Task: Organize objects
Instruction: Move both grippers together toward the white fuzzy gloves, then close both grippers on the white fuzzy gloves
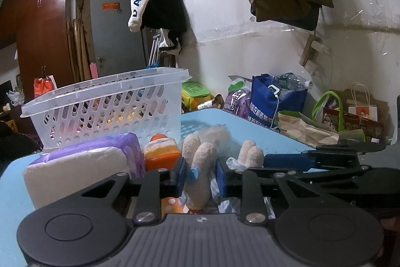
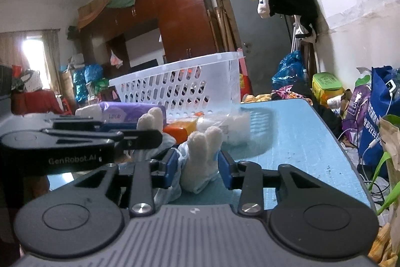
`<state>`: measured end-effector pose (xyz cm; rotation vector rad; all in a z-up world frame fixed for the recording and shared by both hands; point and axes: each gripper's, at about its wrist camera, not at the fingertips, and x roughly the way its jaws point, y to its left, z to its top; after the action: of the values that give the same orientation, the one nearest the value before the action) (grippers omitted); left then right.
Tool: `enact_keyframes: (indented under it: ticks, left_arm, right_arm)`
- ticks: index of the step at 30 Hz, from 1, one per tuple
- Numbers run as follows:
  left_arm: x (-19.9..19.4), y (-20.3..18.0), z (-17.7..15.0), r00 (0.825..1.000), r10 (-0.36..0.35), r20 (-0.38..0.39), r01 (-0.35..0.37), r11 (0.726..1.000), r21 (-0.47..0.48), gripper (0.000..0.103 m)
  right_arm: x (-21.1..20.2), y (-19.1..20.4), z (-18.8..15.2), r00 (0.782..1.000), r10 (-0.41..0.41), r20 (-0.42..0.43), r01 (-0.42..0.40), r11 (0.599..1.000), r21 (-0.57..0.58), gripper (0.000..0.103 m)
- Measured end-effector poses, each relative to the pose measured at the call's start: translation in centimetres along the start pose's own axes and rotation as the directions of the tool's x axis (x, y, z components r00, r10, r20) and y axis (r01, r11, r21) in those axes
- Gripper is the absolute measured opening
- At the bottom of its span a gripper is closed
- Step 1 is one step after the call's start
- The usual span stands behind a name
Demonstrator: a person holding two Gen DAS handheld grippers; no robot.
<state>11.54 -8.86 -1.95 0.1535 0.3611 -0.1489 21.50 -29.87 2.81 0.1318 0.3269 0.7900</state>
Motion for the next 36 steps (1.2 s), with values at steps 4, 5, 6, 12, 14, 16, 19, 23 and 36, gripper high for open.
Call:
enact_keyframes:
  ticks: [4,5,6,12,14,16,19,23,36]
  left_arm:
    - [0.1,0.0,-0.2,1.0,-0.003,0.003,0.003,1.0,-0.001,0.03]
    - [0.1,0.1,-0.2,1.0,-0.003,0.004,0.003,1.0,-0.001,0.03]
    - [0.1,0.1,-0.2,1.0,-0.004,0.005,0.004,1.0,-0.002,0.03]
    - [0.3,0.0,-0.3,1.0,-0.005,0.012,0.005,1.0,-0.001,0.029]
    - [0.2,-0.1,-0.4,1.0,-0.005,0.025,0.005,1.0,0.003,0.026]
    - [0.0,-0.1,-0.5,0.999,-0.013,0.037,0.013,1.0,0.003,0.025]
    - [-0.4,0.1,-0.6,0.998,-0.027,0.055,0.028,1.0,-0.003,0.024]
    - [-1.5,0.2,-0.6,0.993,-0.043,0.108,0.043,0.999,-0.003,0.023]
    - [-5.9,1.6,2.2,0.964,-0.023,0.266,0.024,1.0,-0.001,0.023]
  right_arm:
    - [0.5,0.0,0.1,1.0,-0.001,0.007,0.001,1.0,0.023,0.04]
    - [0.6,0.0,0.2,1.0,-0.002,0.01,0.002,1.0,0.029,0.04]
    - [0.6,0.0,0.2,1.0,-0.007,0.013,0.006,0.999,0.033,0.038]
    - [0.6,-0.4,0.2,1.0,-0.009,0.024,0.008,0.999,0.05,0.018]
    - [0.5,-0.4,0.2,1.0,-0.006,0.026,0.005,0.999,0.051,0.017]
    - [0.2,-0.2,0.2,0.999,-0.016,0.038,0.015,0.999,0.032,0.017]
    - [-0.3,0.2,0.4,0.998,-0.023,0.063,0.023,1.0,0.006,0.017]
    - [-1.3,0.5,0.8,0.994,-0.014,0.107,0.016,1.0,-0.02,0.017]
    - [-1.4,3.0,5.7,0.979,0.065,0.193,-0.037,0.989,-0.144,0.017]
